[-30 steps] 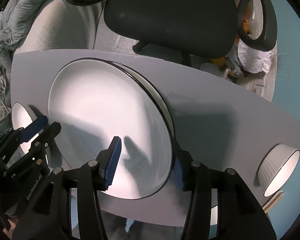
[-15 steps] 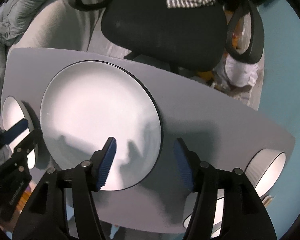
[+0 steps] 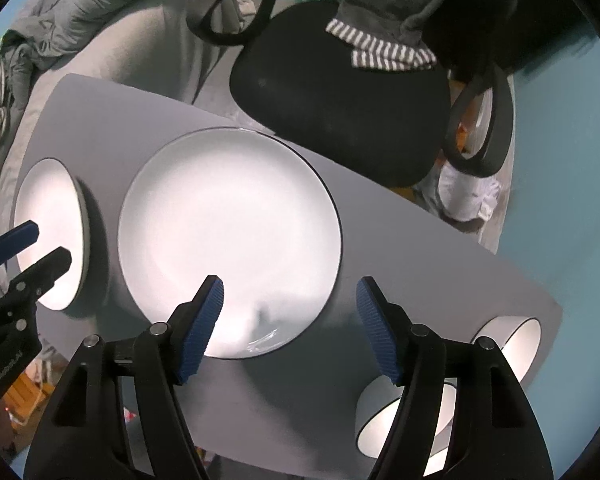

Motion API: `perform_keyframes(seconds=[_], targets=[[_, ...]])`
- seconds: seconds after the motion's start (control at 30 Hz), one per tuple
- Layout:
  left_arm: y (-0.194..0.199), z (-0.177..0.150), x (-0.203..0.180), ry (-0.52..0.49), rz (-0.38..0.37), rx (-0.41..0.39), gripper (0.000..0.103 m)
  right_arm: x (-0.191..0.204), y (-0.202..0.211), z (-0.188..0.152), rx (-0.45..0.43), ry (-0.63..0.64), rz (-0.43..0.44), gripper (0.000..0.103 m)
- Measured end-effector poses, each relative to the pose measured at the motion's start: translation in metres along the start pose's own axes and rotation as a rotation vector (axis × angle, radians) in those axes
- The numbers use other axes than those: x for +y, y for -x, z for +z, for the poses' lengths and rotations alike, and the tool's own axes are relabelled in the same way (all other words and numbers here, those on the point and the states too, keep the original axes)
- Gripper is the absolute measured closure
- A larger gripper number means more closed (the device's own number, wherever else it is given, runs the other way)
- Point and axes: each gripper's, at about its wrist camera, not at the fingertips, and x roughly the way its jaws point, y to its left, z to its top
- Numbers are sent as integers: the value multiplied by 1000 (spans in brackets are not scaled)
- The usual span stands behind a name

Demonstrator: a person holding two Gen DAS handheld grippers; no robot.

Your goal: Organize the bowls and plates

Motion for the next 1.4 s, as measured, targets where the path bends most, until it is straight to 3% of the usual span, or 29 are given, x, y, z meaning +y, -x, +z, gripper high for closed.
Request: perform_keyframes(seconds=[0.07, 0.27, 0.73, 0.83, 1.17, 1.4], targets=[[6, -3, 2, -2, 11, -14, 49, 4, 4, -1, -17, 10, -1, 31], [26, -11, 10, -1, 66, -69, 41, 20, 20, -3, -57, 46, 7, 30], [62, -31, 55, 104, 79, -121, 40, 58, 62, -1, -132, 129, 38, 30], [67, -34, 67, 125, 84, -121, 32, 65, 70, 0, -148, 149, 43, 30], [85, -50, 110, 209, 99, -144, 28, 96, 85, 5, -183, 217, 58, 30], [78, -60, 141, 258, 112, -110, 28, 120, 81, 10, -186, 254, 63, 30]])
